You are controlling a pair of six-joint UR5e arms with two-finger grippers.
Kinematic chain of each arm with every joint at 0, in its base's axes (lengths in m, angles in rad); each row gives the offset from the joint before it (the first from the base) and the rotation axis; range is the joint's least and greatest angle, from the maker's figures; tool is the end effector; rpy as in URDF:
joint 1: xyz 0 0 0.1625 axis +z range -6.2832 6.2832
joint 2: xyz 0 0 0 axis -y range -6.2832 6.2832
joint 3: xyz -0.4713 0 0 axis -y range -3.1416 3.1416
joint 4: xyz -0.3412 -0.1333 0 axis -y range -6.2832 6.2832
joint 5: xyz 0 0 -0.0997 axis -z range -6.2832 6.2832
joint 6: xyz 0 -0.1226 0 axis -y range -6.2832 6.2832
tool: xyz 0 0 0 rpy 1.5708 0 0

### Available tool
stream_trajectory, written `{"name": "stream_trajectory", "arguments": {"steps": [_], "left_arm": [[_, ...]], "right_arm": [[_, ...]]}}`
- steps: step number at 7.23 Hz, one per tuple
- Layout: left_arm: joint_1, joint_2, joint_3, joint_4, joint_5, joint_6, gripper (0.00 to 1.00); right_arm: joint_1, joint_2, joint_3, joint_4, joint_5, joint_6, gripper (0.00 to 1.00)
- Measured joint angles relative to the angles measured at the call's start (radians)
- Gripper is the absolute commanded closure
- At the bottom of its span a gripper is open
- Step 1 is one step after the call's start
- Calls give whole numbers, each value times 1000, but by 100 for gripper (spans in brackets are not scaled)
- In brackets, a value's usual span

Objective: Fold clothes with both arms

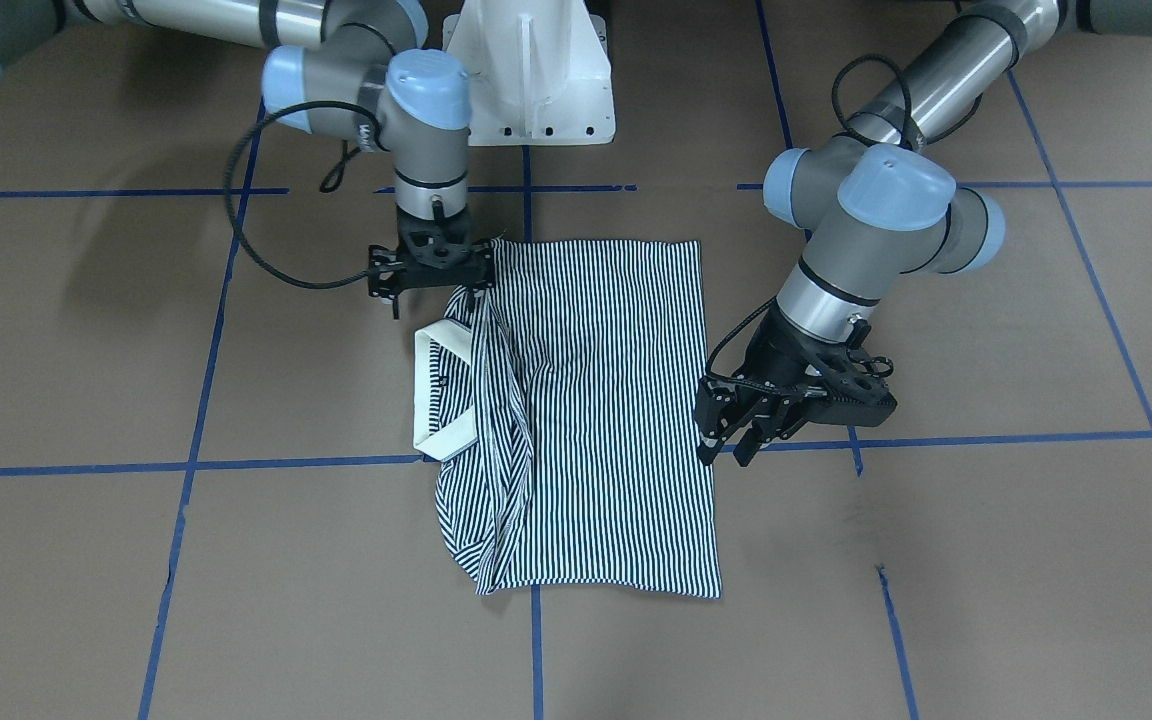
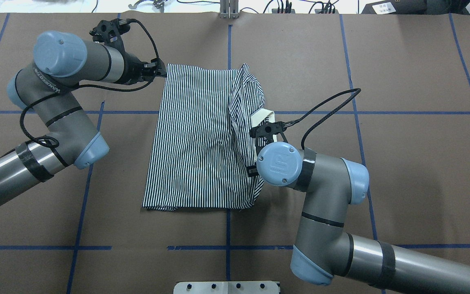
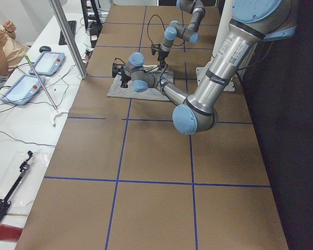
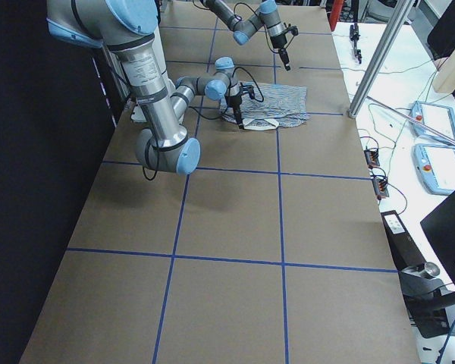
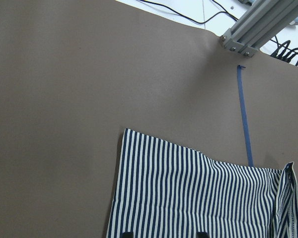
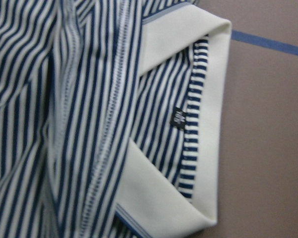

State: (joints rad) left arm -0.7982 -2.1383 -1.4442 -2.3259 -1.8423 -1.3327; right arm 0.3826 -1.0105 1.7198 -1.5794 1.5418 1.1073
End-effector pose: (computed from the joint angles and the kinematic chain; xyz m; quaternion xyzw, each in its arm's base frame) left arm 0.4225 -0.5773 0.3648 0.1791 0.5400 -0.1531 0.8080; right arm -0.5655 -0.3751 0.3689 0.1533 -0.3073 -0.0330 0.9386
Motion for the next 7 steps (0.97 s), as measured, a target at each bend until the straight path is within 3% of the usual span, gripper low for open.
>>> {"name": "stream_trajectory", "arguments": {"steps": [2,4,7], "left_arm": [[0,9,-21,0,0,-10,48],[1,14,-28,0,2,-11,48],[1,32,-48,0,2,-12,48]], "right_arm": [[-31,25,28,10,-10,157,5],[-104,39,39,55,-94,498,17],[-161,37,43,72,-187,820,18]]}}
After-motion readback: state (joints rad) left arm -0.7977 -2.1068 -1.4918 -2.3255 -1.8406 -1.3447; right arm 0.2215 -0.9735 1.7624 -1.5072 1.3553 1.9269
